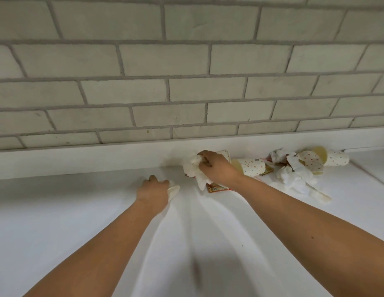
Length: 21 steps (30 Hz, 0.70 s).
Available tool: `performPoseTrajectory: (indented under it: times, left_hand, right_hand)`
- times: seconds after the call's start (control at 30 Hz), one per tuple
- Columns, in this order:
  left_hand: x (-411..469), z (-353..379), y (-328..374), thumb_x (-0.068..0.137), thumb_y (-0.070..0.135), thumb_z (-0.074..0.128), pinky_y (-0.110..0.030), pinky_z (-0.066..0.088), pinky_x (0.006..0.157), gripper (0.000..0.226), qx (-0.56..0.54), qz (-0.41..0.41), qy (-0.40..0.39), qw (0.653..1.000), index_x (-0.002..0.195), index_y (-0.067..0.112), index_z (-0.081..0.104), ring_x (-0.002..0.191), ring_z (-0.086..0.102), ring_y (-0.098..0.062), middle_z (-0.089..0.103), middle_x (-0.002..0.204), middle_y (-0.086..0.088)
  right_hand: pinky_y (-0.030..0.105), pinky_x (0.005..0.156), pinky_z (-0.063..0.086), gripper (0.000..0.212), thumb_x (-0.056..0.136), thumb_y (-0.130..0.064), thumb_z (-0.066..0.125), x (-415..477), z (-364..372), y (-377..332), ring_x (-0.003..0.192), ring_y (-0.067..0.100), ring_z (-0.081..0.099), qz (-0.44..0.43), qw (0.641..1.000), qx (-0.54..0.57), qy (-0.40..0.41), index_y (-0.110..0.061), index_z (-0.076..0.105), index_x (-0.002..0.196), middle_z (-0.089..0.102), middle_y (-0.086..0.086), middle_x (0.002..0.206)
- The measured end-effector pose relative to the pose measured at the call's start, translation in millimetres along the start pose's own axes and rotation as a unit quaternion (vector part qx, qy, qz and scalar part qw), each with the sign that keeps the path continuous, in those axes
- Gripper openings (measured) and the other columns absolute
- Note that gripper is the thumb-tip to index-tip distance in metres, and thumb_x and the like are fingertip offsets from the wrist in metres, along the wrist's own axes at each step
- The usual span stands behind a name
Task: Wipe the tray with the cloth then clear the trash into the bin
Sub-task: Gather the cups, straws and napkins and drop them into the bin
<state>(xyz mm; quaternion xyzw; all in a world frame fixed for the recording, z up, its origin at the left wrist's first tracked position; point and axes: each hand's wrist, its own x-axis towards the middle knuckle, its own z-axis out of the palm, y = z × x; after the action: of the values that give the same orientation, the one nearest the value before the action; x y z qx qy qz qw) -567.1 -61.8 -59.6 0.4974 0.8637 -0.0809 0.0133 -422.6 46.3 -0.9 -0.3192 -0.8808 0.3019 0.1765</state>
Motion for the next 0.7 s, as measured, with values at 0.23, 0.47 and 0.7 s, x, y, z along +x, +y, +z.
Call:
performPoseTrajectory:
  times: [0.23,0.47,0.7]
  left_hand:
    - [-25,-23,51,0.097,0.018,0.037,-0.033,0.044,0.082,0.043,-0.145,0.039,0.007,0.989,0.138,0.027,0.036,0.106,0.054,-0.03,0.043,0.123,-0.013]
    - [-54,-66,133,0.095,0.017,0.033,-0.03,0.038,0.07,0.038,-0.319,0.102,0.043,0.941,0.131,0.019,0.044,0.097,0.052,-0.032,0.051,0.116,-0.017]
    - [-90,-95,236,0.095,0.014,0.032,-0.032,0.042,0.074,0.037,-0.41,0.185,0.005,0.893,0.13,0.016,0.043,0.091,0.053,-0.026,0.058,0.116,-0.012]
  right_hand:
    - [0.034,0.079,0.045,0.029,0.091,-0.008,0.043,-44,-26,13,0.1,0.033,0.058,0.05,0.995,-0.088,-0.003,0.005,0.058,0.113,0.063,0.02,0.109]
    - [0.027,0.065,0.037,0.017,0.09,-0.01,0.045,-102,-75,41,0.082,0.023,0.049,0.138,0.986,-0.066,0.064,0.002,0.056,0.095,0.057,0.009,0.086]
    - [0.018,0.047,0.029,0.015,0.088,-0.009,0.046,-182,-150,84,0.07,0.022,0.045,0.215,0.962,-0.057,0.158,-0.006,0.051,0.074,0.048,0.003,0.07]
